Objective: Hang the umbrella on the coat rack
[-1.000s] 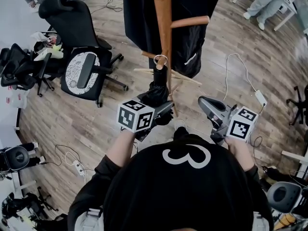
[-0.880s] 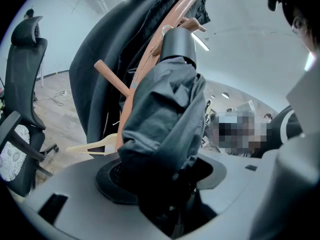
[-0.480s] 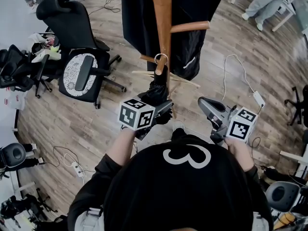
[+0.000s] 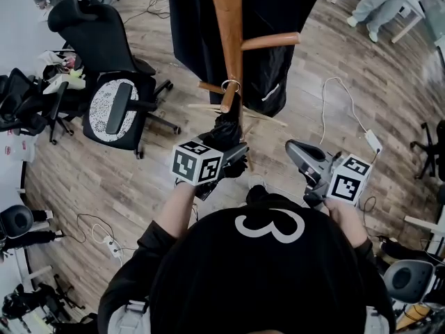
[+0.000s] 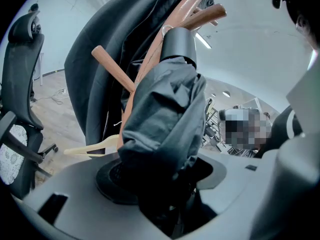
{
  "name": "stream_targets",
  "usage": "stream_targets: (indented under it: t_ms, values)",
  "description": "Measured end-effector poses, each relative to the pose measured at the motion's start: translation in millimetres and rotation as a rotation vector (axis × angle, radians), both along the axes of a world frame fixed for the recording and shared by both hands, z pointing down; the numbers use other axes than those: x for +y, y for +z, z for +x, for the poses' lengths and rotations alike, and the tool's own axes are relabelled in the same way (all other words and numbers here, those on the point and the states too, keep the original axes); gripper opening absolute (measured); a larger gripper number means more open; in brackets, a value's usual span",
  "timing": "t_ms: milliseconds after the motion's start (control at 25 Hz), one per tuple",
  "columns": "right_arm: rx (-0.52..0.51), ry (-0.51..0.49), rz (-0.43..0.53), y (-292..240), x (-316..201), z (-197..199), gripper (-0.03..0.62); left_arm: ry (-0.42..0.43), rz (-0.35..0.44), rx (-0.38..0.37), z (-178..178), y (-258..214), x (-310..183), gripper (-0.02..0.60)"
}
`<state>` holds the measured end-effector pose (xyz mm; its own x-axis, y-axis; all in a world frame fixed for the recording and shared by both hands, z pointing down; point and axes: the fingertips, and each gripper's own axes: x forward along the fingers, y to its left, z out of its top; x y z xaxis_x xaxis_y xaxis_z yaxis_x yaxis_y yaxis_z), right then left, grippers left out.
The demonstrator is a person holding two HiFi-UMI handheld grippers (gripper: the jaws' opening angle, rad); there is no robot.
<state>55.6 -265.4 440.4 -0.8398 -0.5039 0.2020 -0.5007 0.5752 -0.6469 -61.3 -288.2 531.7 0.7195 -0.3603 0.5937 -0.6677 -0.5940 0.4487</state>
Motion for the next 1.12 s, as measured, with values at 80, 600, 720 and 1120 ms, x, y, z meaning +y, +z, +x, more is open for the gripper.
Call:
stream_targets:
  t_ms: [80, 600, 720, 1120]
  values:
    - [0.001, -0.003, -0.004, 0.3, -2.1, 1.1, 0.027, -0.001, 0.006, -0.010, 0.8, 1.8, -4.2, 0.279]
    - [0.002, -0.001, -0.014, 3.7, -2.1, 4.7, 0.028, 0.006, 0.096, -0.085, 1.3, 18.1, -30.0, 0.281]
    - [0.002, 0.005, -0.015, 4.0, -1.1, 4.5, 0.028, 0.013, 0.111, -0.088, 2.8, 20.4, -34.6, 0.281]
    - [0.004, 0.017, -0.017, 3.5, -1.9, 7.7, 0.028, -0.014, 0.210, -0.123, 0.2, 25.4, -55.4, 0.281]
